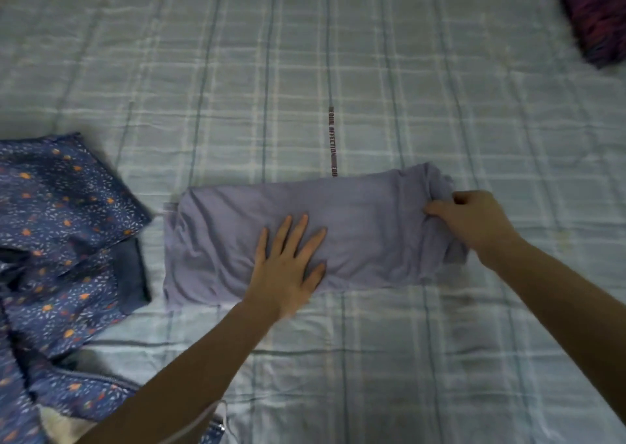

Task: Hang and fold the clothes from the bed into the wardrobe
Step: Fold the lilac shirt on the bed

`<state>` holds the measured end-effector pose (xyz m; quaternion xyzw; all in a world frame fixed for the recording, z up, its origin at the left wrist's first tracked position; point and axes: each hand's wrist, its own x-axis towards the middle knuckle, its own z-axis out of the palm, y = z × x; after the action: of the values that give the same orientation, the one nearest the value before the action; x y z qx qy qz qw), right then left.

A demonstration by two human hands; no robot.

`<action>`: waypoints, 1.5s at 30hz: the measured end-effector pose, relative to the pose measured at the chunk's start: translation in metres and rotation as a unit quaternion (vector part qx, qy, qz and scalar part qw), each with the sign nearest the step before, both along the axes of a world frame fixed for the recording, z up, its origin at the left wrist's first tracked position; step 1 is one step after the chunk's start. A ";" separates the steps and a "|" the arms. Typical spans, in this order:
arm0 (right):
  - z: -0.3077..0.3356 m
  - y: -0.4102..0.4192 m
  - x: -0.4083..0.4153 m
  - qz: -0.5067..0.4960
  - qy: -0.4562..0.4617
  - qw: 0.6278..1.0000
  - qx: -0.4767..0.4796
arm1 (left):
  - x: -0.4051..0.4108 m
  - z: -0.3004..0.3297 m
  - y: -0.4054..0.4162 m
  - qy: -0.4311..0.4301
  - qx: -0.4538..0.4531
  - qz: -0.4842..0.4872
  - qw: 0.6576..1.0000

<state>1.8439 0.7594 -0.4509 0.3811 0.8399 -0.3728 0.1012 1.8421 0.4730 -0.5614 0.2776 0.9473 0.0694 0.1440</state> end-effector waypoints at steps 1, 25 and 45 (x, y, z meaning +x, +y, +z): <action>0.015 -0.010 -0.005 0.026 0.014 1.000 -0.003 | -0.005 0.004 -0.001 -0.038 0.012 0.007 0.999; -0.051 -0.200 0.042 0.503 0.076 0.836 0.204 | -0.038 0.053 -0.167 -0.138 0.292 0.429 0.843; -0.045 -0.203 0.010 0.538 0.176 0.807 0.167 | 0.006 0.075 -0.120 0.129 0.198 -0.136 0.962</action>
<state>1.8538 0.5568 -0.4954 -0.1928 0.9631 -0.1737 0.0709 1.8481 0.3525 -0.4863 0.4334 0.8785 0.1988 -0.0293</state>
